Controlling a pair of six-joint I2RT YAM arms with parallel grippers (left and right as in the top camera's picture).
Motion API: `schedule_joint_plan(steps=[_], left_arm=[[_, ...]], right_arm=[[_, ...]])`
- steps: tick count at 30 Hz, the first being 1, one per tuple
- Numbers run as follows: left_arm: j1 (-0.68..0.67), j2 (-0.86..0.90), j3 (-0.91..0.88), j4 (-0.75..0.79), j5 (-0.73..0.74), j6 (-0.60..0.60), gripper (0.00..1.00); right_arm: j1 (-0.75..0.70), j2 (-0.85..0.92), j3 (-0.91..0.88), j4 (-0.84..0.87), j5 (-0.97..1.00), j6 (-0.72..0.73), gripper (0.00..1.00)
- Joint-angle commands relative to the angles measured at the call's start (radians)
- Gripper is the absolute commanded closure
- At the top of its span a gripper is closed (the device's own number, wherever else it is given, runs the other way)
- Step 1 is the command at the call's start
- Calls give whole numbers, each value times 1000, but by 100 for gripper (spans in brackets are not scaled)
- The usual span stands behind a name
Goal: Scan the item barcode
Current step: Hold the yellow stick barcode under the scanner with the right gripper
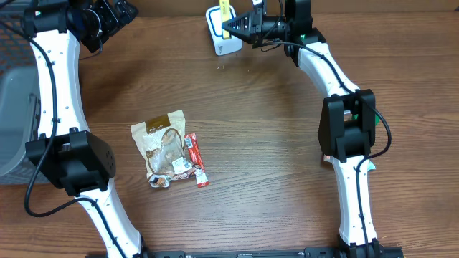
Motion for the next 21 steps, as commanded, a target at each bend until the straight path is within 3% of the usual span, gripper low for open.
schedule_joint_plan(steps=[1, 21], left_arm=[[-7, -8, -3, 0, 15, -10, 0], [-7, -8, -3, 0, 15, -10, 0]], right_arm=[[6, 40, 8, 20, 31, 16, 97], [57, 152, 8, 102, 258, -52, 97]])
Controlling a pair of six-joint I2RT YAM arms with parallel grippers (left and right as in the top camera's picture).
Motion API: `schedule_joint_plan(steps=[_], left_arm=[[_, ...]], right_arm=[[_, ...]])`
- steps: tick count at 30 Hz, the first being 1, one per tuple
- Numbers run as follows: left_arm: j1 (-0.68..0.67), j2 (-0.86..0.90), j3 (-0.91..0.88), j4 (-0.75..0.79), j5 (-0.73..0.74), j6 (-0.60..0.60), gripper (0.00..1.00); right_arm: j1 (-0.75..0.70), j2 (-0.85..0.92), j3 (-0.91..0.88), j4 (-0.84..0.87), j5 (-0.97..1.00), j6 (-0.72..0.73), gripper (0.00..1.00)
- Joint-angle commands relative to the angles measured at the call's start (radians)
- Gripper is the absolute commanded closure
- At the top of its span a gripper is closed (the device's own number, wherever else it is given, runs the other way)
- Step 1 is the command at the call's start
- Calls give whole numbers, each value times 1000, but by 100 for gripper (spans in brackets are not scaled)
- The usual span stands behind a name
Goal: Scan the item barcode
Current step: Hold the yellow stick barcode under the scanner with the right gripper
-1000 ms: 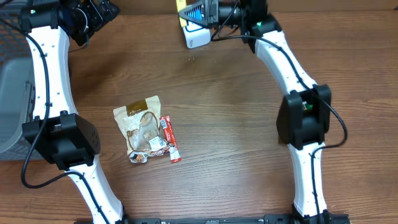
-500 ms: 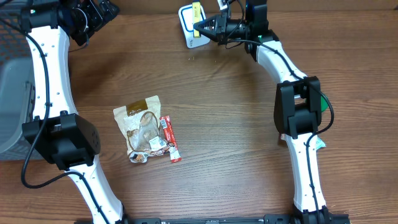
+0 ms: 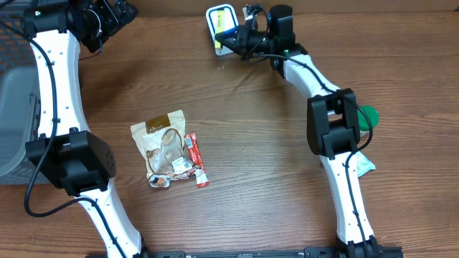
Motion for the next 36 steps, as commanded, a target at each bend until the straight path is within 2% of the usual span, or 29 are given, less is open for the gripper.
schedule_joint_plan(steps=[1, 18, 24, 31, 36], left_arm=[[-7, -8, -3, 0, 14, -10, 0], [-7, -8, -3, 0, 14, -10, 0], [-7, -8, -3, 0, 14, -10, 0], [-7, -8, -3, 0, 14, -10, 0], [-8, -8, -3, 0, 14, -10, 0]], right_arm=[[2, 40, 8, 11, 43, -22, 97], [0, 66, 8, 37, 32, -44, 96], [-12, 61, 9, 53, -39, -42, 96], [-21, -43, 9, 31, -32, -26, 96], [-21, -164, 9, -69, -11, -68, 96]])
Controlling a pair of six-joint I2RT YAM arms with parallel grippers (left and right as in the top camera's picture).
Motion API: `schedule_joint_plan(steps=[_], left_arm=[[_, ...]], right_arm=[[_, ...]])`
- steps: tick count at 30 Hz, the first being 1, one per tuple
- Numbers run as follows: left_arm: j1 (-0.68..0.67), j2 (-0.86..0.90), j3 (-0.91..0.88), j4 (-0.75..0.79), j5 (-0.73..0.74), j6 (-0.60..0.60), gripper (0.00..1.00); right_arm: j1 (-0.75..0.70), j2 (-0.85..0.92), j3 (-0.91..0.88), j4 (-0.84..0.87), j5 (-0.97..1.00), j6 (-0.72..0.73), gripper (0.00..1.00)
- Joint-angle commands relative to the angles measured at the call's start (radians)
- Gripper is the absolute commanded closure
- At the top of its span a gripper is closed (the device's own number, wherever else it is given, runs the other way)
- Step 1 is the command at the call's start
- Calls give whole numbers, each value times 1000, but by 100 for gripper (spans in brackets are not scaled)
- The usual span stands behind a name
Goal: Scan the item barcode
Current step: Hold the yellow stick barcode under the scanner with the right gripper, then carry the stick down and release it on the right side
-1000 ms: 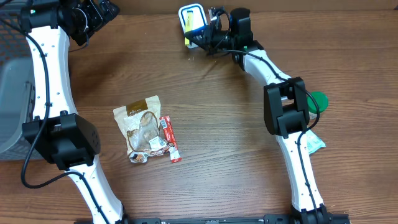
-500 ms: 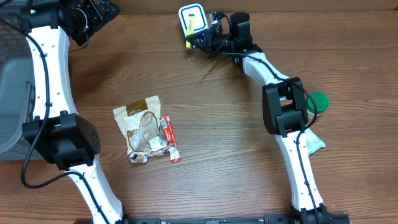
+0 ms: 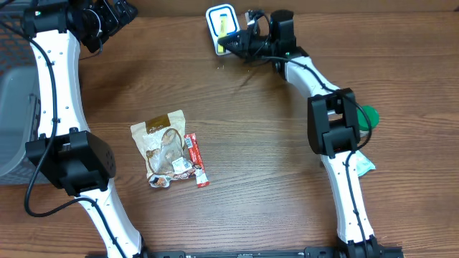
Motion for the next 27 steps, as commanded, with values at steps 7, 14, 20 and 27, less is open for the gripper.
schedule_joint_plan(steps=[7, 14, 20, 27], left_arm=[[-8, -8, -3, 0, 15, -10, 0], [-9, -8, -3, 0, 15, -10, 0], [-9, -8, -3, 0, 15, -10, 0], [-10, -8, -3, 0, 15, -10, 0]], right_arm=[[-2, -387, 10, -537, 214, -349, 96], [-2, -584, 10, -1023, 402, -573, 96], [-4, -631, 10, -1397, 615, -673, 96], [-4, -630, -41, -1730, 954, -657, 96]])
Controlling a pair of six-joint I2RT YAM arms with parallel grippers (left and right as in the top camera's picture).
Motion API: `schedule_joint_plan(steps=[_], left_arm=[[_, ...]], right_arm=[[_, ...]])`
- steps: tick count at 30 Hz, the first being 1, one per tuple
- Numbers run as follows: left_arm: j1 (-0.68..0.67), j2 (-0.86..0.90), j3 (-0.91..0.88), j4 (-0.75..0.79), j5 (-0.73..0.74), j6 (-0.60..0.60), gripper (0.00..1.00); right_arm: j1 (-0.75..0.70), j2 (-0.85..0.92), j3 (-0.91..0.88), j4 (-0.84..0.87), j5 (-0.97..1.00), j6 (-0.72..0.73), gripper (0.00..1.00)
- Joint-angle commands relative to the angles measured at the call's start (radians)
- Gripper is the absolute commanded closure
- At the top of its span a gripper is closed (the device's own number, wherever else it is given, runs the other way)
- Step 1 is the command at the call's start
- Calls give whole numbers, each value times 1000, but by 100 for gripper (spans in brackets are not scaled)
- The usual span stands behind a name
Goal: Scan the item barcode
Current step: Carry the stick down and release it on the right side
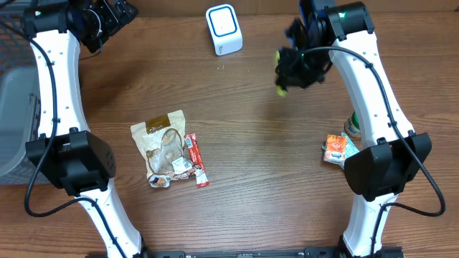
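Observation:
The white barcode scanner (224, 29) with its blue-ringed face stands at the back middle of the table. My right gripper (285, 80) is blurred, to the right of the scanner and nearer the front. It is shut on a small yellow item (282, 89) that peeks out below the fingers. My left gripper (111, 16) sits at the far back left corner, open and holding nothing.
A brown snack bag (161, 147) and a red bar (195, 161) lie left of centre. An orange packet (333, 148) and a green-topped item (351, 126) lie by the right arm. A grey bin (14, 122) stands at the left edge.
My right gripper has moved with the yellow item from in front of the scanner to the right and toward the front. The scanner face now shows uncovered. The left arm has not moved.
My right gripper held the yellow item just right of the scanner. Then it held the item close against the scanner's face at two moments. Now it is away from the scanner, with the item still in it. The left arm stayed still throughout.

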Motion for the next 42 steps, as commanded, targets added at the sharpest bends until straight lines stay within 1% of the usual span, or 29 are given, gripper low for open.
schedule_joint_plan(steps=[1, 5, 7, 9, 11, 14, 17, 20, 26, 27, 28, 30, 31, 35, 38, 42], left_arm=[[-9, -8, -3, 0, 14, -6, 0], [-9, -8, -3, 0, 14, -6, 0], [-9, -8, -3, 0, 14, -7, 0], [-9, -8, -3, 0, 14, -6, 0], [-10, -8, -3, 0, 14, -7, 0], [-9, -8, -3, 0, 14, -6, 0], [-10, -8, -3, 0, 14, -6, 0], [-10, -8, -3, 0, 14, -7, 0], [-10, -8, -3, 0, 14, -6, 0], [-10, -8, -3, 0, 14, -6, 0], [-11, -8, -3, 0, 14, -7, 0], [-11, -8, -3, 0, 14, -7, 0], [-11, -8, -3, 0, 14, -7, 0], [-11, -8, -3, 0, 14, -6, 0], [-12, -8, -3, 0, 14, -6, 0], [-12, -8, -3, 0, 14, -7, 0]], right_arm=[[-4, -13, -49, -44, 222, 5, 96], [-7, -13, -129, -35, 252, 57, 96], [-8, -13, -170, -32, 320, 127, 96], [-8, -13, -203, -31, 384, 164, 96], [-8, -13, -238, -30, 435, 184, 91], [-8, -13, -286, -24, 458, 193, 88], [-8, -13, -338, -12, 476, 194, 87], [-8, -13, -394, 9, 527, 225, 87], [-8, -13, -509, 113, 552, 237, 87], [-8, -13, -525, 130, 552, 237, 85], [-8, -13, -539, 148, 552, 234, 80], [-8, -13, -557, 166, 552, 233, 65], [-8, -13, -563, 173, 552, 233, 61], [-8, -13, -563, 182, 551, 234, 55], [-8, -13, -563, 203, 528, 235, 55], [-3, -13, -563, 261, 378, 235, 55]])
